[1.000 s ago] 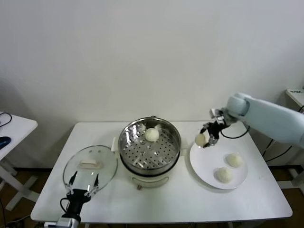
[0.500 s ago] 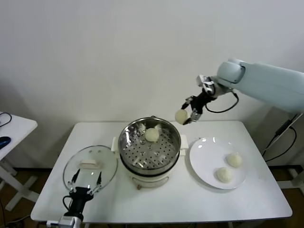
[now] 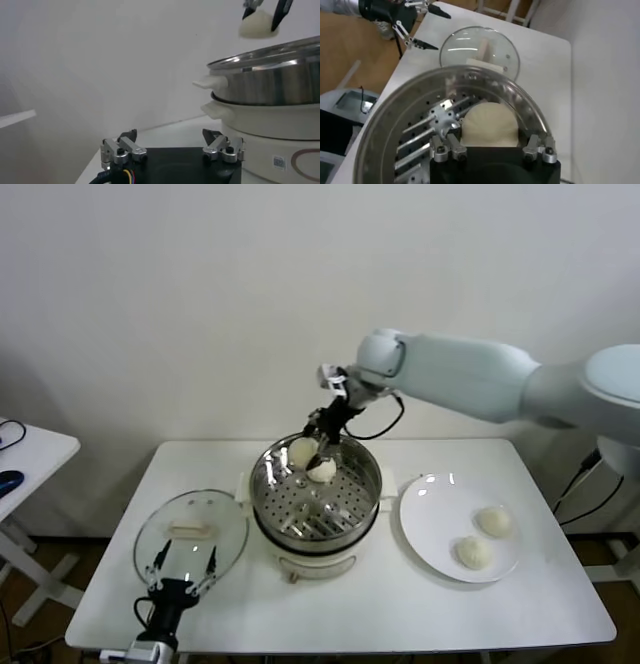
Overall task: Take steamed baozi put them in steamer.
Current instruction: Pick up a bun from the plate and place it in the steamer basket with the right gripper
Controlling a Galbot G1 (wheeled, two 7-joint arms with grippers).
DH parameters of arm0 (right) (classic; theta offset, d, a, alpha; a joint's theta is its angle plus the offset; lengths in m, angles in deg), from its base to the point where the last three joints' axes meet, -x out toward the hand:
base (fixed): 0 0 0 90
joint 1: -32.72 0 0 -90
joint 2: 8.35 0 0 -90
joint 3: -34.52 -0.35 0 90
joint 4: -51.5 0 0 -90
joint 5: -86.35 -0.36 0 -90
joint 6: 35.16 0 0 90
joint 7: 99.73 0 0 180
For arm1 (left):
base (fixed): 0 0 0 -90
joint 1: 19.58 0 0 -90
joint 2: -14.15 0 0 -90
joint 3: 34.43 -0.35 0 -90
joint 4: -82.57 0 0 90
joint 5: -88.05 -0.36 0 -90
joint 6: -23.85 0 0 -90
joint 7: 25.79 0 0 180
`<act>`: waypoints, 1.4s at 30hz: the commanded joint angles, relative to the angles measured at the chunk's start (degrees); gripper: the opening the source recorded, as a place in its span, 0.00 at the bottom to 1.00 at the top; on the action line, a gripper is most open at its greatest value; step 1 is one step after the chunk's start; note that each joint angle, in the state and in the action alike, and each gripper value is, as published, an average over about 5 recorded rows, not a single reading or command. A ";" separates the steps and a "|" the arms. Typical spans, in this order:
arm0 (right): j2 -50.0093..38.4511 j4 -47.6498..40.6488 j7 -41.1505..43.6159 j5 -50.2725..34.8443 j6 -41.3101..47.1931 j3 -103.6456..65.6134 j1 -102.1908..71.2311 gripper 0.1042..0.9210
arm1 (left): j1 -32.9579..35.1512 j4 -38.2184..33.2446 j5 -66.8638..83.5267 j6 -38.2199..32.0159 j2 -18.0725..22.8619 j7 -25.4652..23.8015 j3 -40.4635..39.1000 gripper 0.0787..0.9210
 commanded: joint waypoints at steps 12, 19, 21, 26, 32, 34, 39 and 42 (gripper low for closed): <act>6.53 -4.64 0.09 3.12 -0.48 1.09 -6.12 0.75 | -0.38 1.03 0.85 -0.13 -0.03 0.10 0.11 0.88; 6.23 -4.30 0.20 3.53 -0.61 1.68 -5.69 0.75 | -0.14 1.23 1.04 -0.42 -0.04 0.15 0.13 0.88; 6.14 -4.06 0.20 3.55 -0.62 1.82 -5.56 0.76 | -0.15 1.14 1.10 -0.37 -0.03 0.16 0.19 0.88; 5.87 -3.35 0.19 3.56 -0.61 2.29 -5.18 0.76 | -0.22 1.10 1.11 -0.30 -0.05 0.16 0.22 0.88; 5.60 -3.10 0.01 3.88 -0.79 2.81 -5.22 0.75 | -0.25 1.07 1.09 -0.25 -0.02 0.16 0.21 0.88; 5.63 -3.17 -0.21 4.19 -1.09 2.82 -5.33 0.75 | -0.21 1.13 1.06 -0.27 -0.01 0.16 0.17 0.88; 5.68 -3.18 -0.37 4.66 -1.87 2.73 -5.45 0.82 | -0.10 1.22 1.06 -0.36 -0.05 0.18 0.22 0.88; 5.56 -3.11 -0.23 4.80 -2.15 2.59 -5.13 0.87 | -0.04 1.33 1.09 -0.43 -0.17 0.19 0.33 0.88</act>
